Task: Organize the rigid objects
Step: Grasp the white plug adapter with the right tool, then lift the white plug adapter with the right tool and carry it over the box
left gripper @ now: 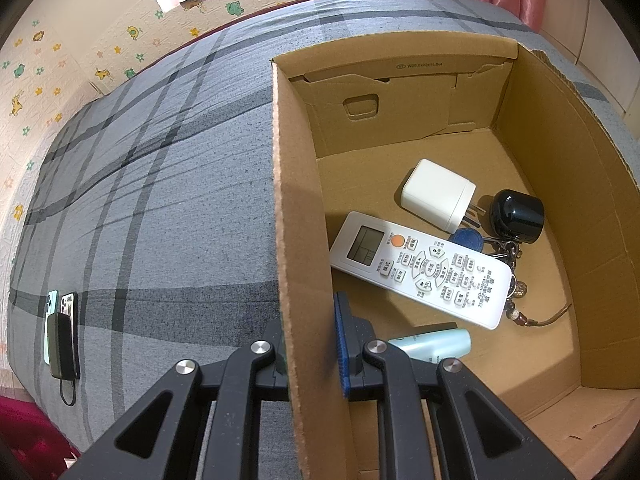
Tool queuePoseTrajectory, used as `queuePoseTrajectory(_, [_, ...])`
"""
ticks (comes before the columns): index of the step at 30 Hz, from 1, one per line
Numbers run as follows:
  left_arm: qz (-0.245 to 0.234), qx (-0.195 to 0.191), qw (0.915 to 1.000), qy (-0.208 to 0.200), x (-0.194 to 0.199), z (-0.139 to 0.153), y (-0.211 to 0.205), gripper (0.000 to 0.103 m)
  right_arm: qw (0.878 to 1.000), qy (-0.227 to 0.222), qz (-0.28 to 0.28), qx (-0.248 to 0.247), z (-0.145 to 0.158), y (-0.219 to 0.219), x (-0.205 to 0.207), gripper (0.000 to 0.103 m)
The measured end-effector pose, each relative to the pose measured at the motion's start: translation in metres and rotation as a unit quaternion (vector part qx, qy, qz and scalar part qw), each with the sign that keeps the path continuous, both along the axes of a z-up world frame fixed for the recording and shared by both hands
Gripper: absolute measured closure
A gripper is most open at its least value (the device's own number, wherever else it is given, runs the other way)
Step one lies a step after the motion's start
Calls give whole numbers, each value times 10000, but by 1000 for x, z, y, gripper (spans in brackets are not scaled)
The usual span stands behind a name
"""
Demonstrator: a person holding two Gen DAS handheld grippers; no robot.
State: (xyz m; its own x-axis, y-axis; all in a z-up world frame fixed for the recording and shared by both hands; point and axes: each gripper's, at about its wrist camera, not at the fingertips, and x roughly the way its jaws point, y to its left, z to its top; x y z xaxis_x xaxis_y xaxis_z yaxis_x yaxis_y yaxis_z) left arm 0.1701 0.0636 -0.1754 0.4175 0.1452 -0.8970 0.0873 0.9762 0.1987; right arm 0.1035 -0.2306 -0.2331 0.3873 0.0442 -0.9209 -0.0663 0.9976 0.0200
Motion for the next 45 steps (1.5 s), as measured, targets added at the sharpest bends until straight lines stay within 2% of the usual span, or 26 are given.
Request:
queuePoseTrajectory(3, [-1,6,10000,-1,0,0,0,87,10000,16,37,-12,-1,2,1,9])
queuePoseTrajectory(6, [0,-5,10000,-2,0,0,1,87,9998,142,158,6,-6,6,3,23])
queuePoseTrajectory(7, [-1,-3,10000,-3,0,0,1,87,9997,148,175,-27,-6,7,3,31])
queuePoseTrajectory(9, [1,-7,10000,-2,0,0,1,87,9996,160,213,14,-5,10,0,57])
queuePoseTrajectory(10, [1,-4,10000,-1,0,0,1,87,9995,185,250,24,-5,12,-1,64])
queuePoseTrajectory(29, [-1,1,10000,-1,0,1,0,87,9999,88,125,-68,20,14,-4,64])
queuePoseTrajectory(45, [1,-18,10000,-1,0,1,-1,87,9998,-179,26,-119,75,22,16,64])
